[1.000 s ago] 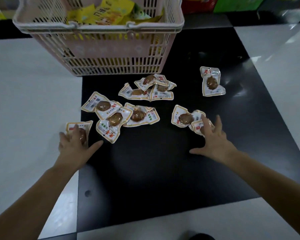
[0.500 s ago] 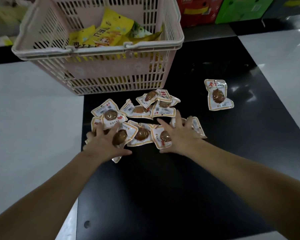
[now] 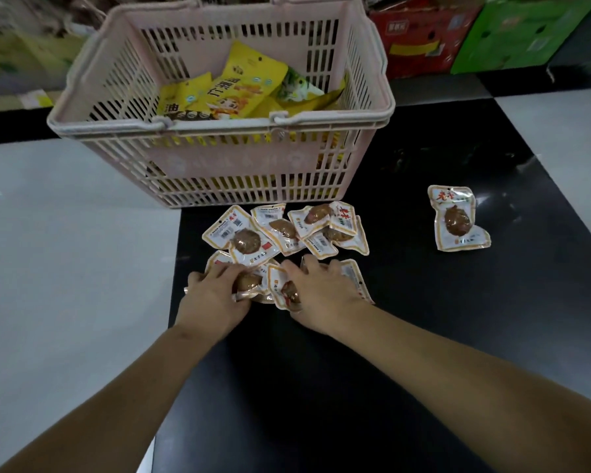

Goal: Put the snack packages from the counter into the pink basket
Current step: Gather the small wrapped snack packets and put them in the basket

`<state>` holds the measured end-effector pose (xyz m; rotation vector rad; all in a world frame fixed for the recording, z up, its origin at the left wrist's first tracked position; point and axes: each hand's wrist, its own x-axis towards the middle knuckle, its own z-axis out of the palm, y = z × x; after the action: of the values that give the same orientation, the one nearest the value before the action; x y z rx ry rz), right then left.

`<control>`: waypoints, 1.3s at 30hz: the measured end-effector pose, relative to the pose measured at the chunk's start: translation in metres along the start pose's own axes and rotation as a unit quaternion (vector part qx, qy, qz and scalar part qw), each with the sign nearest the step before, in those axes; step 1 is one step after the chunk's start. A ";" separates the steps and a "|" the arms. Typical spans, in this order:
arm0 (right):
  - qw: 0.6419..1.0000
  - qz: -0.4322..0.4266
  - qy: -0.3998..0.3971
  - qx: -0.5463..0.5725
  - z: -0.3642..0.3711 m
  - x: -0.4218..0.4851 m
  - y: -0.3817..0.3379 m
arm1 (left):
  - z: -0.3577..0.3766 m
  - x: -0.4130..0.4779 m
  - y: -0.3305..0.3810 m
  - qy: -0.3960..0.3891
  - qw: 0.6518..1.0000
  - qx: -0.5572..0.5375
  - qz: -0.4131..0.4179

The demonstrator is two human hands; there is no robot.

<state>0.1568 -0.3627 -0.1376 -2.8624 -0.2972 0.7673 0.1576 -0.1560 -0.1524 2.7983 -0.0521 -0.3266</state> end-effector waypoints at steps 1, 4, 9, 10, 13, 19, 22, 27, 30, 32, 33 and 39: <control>1.000 0.004 -0.004 -0.002 -0.001 0.001 -0.001 | -0.003 0.001 -0.001 -0.009 1.000 0.000 -0.005; 1.000 0.011 -0.018 -0.004 -0.005 0.001 -0.002 | -0.013 0.003 -0.001 -0.037 0.999 0.002 -0.022; 0.996 0.030 -0.073 0.045 -0.010 0.001 -0.003 | -0.021 0.007 0.004 -0.091 0.994 0.053 -0.022; 0.995 0.035 -0.079 0.048 -0.011 0.002 -0.004 | -0.021 0.008 0.005 -0.092 0.993 0.065 -0.017; 0.995 0.044 -0.070 0.047 -0.011 0.003 -0.010 | -0.016 0.009 0.004 -0.043 0.996 0.083 -0.003; 1.000 -0.002 0.002 -0.016 0.005 -0.007 -0.004 | -0.006 0.011 -0.012 0.055 0.995 0.068 0.056; 1.000 -0.012 0.010 -0.021 0.008 -0.012 0.000 | -0.002 0.011 -0.010 0.057 0.993 0.072 0.067; 0.998 -0.045 0.028 -0.017 0.012 -0.022 0.002 | 0.004 -0.006 -0.004 0.086 0.991 0.052 0.084; 0.996 -0.072 0.048 0.001 0.012 -0.034 0.006 | 0.001 -0.017 -0.014 0.117 0.989 0.032 0.085; 0.994 -0.088 0.070 0.008 0.010 -0.044 0.008 | -0.008 -0.024 -0.020 0.126 0.989 0.017 0.075; 0.992 -0.093 0.079 0.014 0.008 -0.049 0.007 | -0.015 -0.028 -0.022 0.134 0.988 0.006 0.075; 0.982 -0.117 0.120 0.088 -0.025 -0.084 -0.005 | -0.063 -0.050 -0.023 0.190 0.975 -0.045 0.108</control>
<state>0.0977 -0.3797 -0.0752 -2.6533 -0.4946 0.3800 0.1234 -0.1114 -0.0910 2.6817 -0.2446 0.2530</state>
